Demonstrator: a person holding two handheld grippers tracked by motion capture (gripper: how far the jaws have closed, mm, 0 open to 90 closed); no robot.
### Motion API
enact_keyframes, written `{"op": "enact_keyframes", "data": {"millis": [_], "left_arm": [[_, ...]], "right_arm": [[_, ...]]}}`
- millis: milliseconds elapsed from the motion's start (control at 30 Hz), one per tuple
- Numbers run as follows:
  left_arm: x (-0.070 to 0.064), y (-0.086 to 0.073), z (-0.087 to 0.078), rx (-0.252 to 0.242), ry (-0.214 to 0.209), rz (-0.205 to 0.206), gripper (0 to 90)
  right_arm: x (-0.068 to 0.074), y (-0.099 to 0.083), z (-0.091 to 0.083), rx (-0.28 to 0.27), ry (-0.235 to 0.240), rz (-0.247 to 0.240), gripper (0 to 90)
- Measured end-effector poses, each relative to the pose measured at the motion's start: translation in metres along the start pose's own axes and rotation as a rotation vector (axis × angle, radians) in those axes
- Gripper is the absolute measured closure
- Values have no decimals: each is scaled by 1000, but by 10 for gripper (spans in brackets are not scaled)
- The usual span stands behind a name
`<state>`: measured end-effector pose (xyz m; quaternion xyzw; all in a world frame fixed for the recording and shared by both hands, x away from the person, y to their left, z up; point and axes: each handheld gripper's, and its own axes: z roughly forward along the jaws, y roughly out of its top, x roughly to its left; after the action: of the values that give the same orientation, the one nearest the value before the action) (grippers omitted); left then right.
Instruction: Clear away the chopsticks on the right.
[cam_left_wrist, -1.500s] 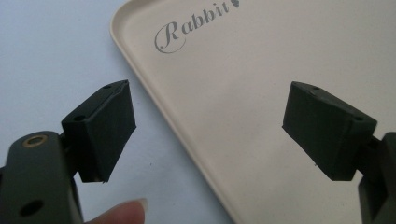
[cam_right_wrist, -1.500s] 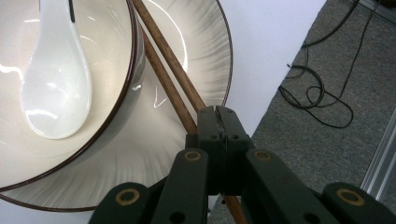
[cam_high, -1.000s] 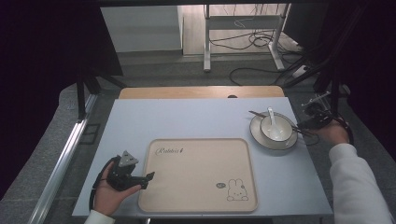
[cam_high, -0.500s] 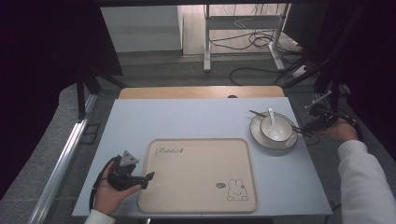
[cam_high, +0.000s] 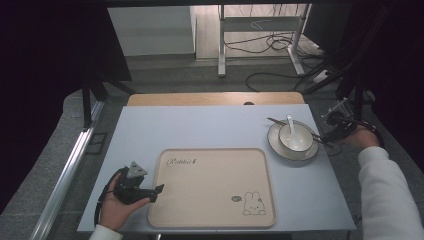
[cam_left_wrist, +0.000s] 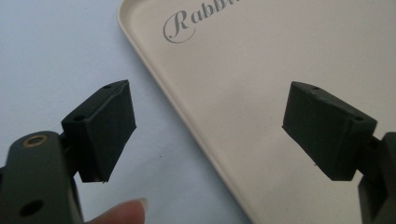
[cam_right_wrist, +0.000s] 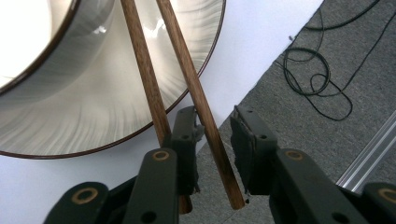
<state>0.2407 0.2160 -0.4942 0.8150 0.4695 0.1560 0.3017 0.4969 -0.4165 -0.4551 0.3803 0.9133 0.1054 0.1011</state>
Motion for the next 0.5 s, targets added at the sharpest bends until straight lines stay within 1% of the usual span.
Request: {"op": "enact_keyframes", "data": {"millis": [100, 133, 167, 267, 300, 400, 500], "left_arm": [[0, 0, 1, 4, 0, -1, 170], [0, 0, 1, 4, 0, -1, 170], [0, 0, 1, 5, 0, 0, 170], [0, 0, 2, 6, -2, 0, 170], [0, 0, 2, 7, -2, 4, 170], [0, 1, 2, 3, -3, 1, 170], [0, 0, 2, 4, -3, 0, 170]], "right_arm": [[1, -1, 2, -3, -4, -25, 758], [1, -1, 2, -3, -4, -25, 758], [1, -1, 2, -9, -6, -46, 773], [2, -2, 2, -11, -10, -58, 789], [2, -2, 1, -15, -15, -68, 809], [2, -3, 0, -26, -19, -80, 826], [2, -5, -1, -39, -22, -75, 827]]}}
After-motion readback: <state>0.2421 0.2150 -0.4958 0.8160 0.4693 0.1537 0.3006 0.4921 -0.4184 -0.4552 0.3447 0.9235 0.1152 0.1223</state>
